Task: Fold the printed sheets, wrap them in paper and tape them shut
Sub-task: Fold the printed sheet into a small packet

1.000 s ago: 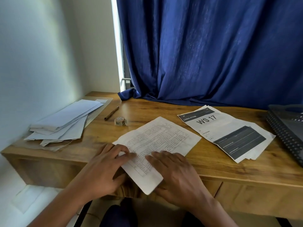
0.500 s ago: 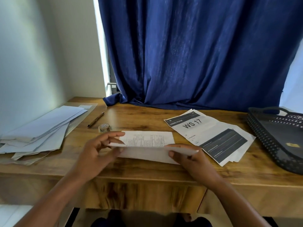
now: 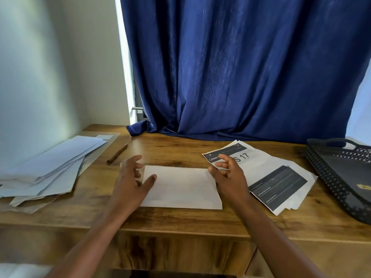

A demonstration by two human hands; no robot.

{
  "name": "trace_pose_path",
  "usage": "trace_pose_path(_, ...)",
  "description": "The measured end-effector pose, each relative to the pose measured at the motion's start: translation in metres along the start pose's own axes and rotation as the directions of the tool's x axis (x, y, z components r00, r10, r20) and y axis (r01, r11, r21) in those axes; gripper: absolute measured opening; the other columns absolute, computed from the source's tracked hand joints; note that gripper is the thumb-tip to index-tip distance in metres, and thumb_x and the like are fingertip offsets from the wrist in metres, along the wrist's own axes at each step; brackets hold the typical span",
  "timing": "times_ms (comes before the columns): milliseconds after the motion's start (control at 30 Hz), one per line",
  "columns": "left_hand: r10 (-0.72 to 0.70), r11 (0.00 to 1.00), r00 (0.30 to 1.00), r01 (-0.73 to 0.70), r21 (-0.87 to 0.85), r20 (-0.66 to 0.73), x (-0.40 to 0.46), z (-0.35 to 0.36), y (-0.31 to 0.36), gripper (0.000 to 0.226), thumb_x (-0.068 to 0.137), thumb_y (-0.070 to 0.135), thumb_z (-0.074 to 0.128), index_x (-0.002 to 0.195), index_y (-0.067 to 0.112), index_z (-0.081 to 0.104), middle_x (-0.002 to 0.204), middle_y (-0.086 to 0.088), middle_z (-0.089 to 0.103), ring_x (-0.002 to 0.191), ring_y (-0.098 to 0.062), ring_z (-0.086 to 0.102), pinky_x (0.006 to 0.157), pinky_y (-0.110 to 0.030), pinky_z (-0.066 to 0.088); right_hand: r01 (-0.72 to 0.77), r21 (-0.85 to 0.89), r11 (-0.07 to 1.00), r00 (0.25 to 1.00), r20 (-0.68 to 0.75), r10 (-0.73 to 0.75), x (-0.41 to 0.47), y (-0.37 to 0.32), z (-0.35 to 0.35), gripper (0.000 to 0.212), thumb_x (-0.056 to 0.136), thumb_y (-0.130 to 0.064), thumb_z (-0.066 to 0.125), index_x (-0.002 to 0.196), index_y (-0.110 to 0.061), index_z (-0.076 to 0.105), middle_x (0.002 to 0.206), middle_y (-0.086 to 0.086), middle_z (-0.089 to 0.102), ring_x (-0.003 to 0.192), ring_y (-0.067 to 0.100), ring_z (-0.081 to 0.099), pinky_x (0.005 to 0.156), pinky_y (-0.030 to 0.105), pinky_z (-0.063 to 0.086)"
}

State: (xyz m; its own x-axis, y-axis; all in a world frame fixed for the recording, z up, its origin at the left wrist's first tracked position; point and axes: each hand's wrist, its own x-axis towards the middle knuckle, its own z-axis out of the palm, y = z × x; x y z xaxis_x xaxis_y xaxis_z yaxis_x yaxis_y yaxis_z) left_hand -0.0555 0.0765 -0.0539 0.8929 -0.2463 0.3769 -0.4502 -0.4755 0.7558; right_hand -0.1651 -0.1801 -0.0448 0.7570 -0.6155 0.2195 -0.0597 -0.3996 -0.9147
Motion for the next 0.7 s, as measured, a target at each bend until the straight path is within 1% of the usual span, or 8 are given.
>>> trace_pose_path(67,0.057,0.995,0.998,-0.06,0.078,0.032,-0.005,0.001,-0.002,0.073,0.09,0.04,0.076,0.15,0.034,0.035,0.15,0.001,0.039,0.133,-0.019,0.047,0.103,-0.04,0.05,0.018,-0.022,1.0,0.999,-0.034,-0.019,0.0,0.002,0.0,0.052,0.093,-0.044,0.068,0.139,-0.041,0.046,0.133,-0.015,0.056,0.113,0.002,0.054,0.093,0.027,0.049)
trace_pose_path(133,0.155,0.977,0.983,-0.168,0.134,0.099,-0.008,0.001,-0.001,0.07,0.092,0.048,0.069,0.151,0.035,0.033,0.159,0.006,0.03,0.146,-0.02,0.034,0.113,-0.049,0.044,0.042,-0.077,0.996,0.998,-0.045,-0.045,-0.004,0.003,-0.001,0.047,0.096,-0.041,0.065,0.138,-0.044,0.047,0.142,-0.015,0.053,0.123,0.003,0.049,0.098,0.031,0.048)
trace_pose_path(233,0.338,0.88,0.908,-0.398,0.257,0.248,-0.012,0.006,0.001,0.071,0.096,0.068,0.044,0.158,0.035,0.029,0.168,0.012,0.019,0.156,-0.011,0.014,0.125,-0.044,0.022,0.129,-0.153,0.98,0.991,-0.014,-0.133,-0.013,-0.001,-0.004,0.04,0.099,-0.039,0.06,0.137,-0.045,0.049,0.147,-0.015,0.05,0.13,0.007,0.046,0.106,0.035,0.046)
trace_pose_path(300,0.388,0.8,0.858,-0.494,0.339,0.335,-0.012,0.009,0.003,0.074,0.095,0.072,0.029,0.16,0.036,0.025,0.17,0.011,0.013,0.158,-0.008,0.002,0.129,-0.044,0.012,0.218,-0.251,0.943,0.976,0.034,-0.217,-0.018,-0.006,-0.005,0.039,0.101,-0.036,0.057,0.139,-0.038,0.05,0.148,-0.014,0.049,0.13,0.0,0.041,0.108,0.027,0.038)
trace_pose_path(400,0.369,0.762,0.841,-0.517,0.39,0.395,-0.01,0.01,0.006,0.074,0.096,0.073,0.017,0.161,0.038,0.022,0.17,0.014,0.005,0.157,-0.005,-0.008,0.13,-0.044,0.003,0.372,-0.499,0.782,0.926,0.148,-0.346,-0.023,-0.018,0.002,0.04,0.103,-0.038,0.051,0.143,-0.034,0.049,0.15,-0.012,0.048,0.137,0.002,0.039,0.108,0.019,0.028)
trace_pose_path(500,0.31,0.753,0.838,-0.505,0.423,0.449,-0.01,0.012,0.009,0.071,0.099,0.069,0.011,0.162,0.039,0.015,0.169,0.017,-0.002,0.154,-0.002,-0.017,0.126,-0.037,-0.011,0.471,-0.589,0.657,0.878,0.244,-0.411,-0.031,-0.034,0.022,0.043,0.105,-0.039,0.044,0.147,-0.03,0.046,0.153,-0.009,0.046,0.145,0.008,0.033,0.117,0.026,0.024)
trace_pose_path(600,0.221,0.733,0.81,-0.505,0.455,0.544,-0.013,0.018,0.011,0.064,0.104,0.063,0.009,0.163,0.037,0.005,0.17,0.015,-0.007,0.154,-0.006,-0.019,0.124,-0.038,-0.013,0.494,-0.588,0.641,0.868,0.375,-0.325,-0.041,-0.043,0.049,0.05,0.107,-0.037,0.034,0.154,-0.023,0.035,0.162,-0.004,0.033,0.153,0.013,0.019,0.124,0.036,0.015)
trace_pose_path(700,0.127,0.747,0.785,-0.477,0.462,0.606,-0.014,0.019,0.016,0.076,0.088,0.069,-0.01,0.159,0.044,-0.006,0.167,0.018,-0.011,0.154,-0.006,-0.019,0.126,-0.039,-0.011,0.466,-0.621,0.63,0.858,0.491,-0.15,-0.043,-0.03,0.071,0.056,0.108,-0.041,0.023,0.159,-0.02,0.021,0.168,-0.001,0.02,0.156,0.016,0.007,0.126,0.042,0.007)
